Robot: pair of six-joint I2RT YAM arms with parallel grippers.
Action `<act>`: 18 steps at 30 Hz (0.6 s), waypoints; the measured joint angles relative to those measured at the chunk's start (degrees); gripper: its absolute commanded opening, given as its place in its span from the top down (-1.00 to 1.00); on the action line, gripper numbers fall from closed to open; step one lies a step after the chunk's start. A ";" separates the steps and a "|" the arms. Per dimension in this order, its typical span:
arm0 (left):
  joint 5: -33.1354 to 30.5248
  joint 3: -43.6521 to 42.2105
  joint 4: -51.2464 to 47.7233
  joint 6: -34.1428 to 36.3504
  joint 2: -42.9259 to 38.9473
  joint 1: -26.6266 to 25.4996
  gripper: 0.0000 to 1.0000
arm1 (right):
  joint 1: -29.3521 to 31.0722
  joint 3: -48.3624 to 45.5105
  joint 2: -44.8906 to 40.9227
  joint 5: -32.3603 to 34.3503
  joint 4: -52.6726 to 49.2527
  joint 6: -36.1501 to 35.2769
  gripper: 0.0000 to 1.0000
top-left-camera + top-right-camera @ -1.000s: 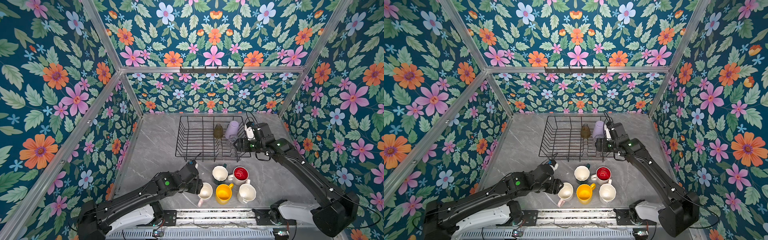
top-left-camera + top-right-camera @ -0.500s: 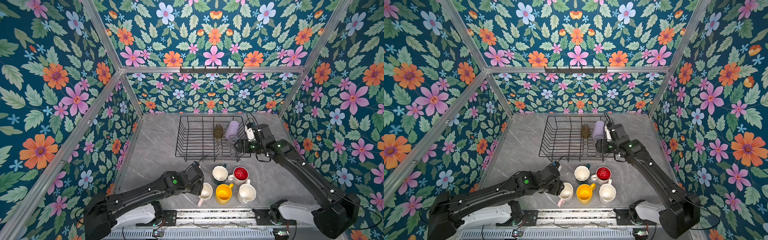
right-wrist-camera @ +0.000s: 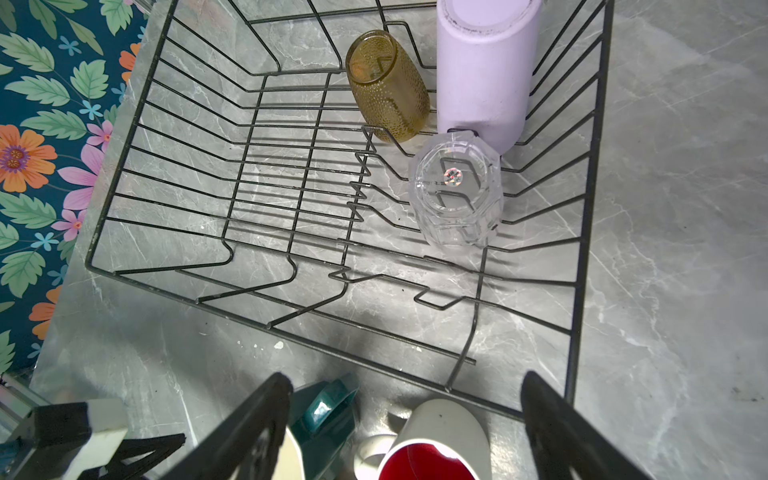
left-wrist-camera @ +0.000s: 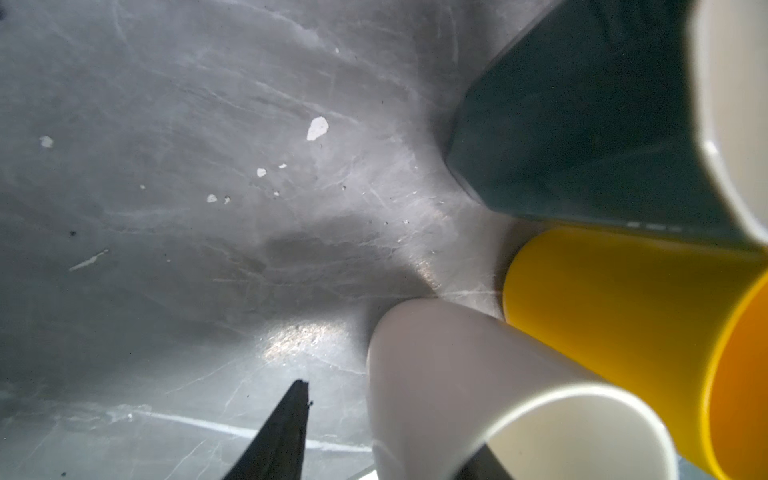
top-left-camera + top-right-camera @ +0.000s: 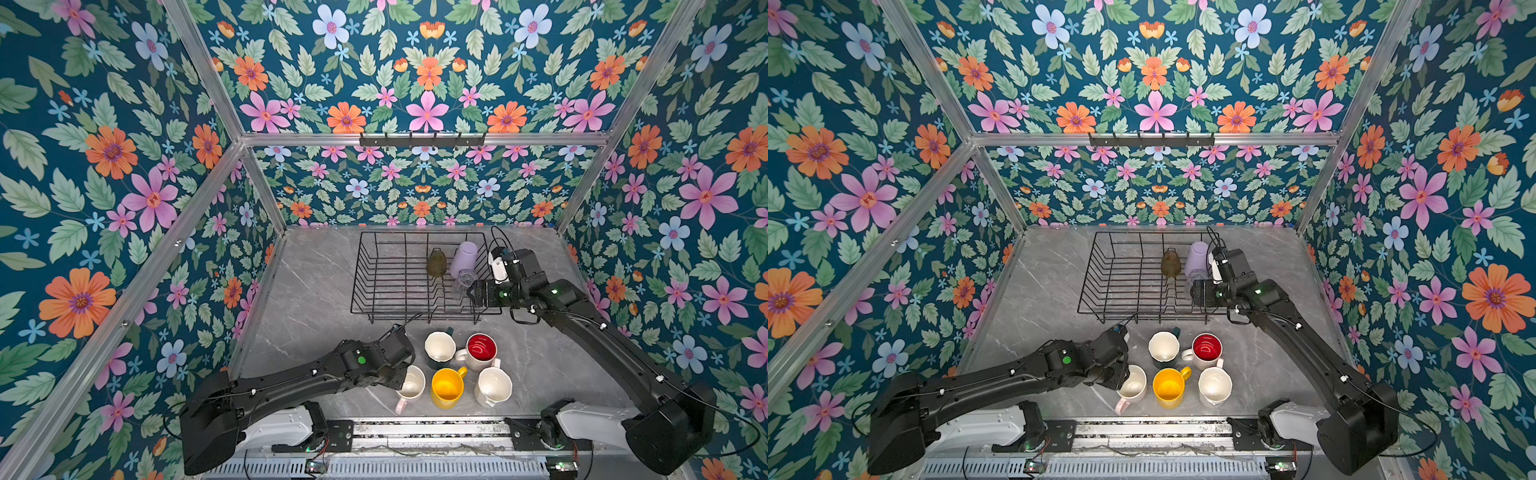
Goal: Load the cups into the dish rack
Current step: 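Close the left gripper on the pink mug's rim, then lift the pink mug above the rack while the right gripper approaches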
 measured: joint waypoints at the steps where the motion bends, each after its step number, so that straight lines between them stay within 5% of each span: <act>1: 0.07 0.02 0.07 0.02 0.11 -0.02 0.22 | 0.00 0.00 0.09 0.00 0.11 0.00 -0.73; 13: -1.57 1.07 -2.29 1.51 -0.22 -0.07 1.00 | 0.00 -0.66 0.50 -0.61 1.42 -0.04 -0.73; 18: -2.93 1.95 -5.33 1.73 -2.64 -0.04 1.00 | 0.00 -0.66 0.48 -1.09 1.57 -0.04 -0.73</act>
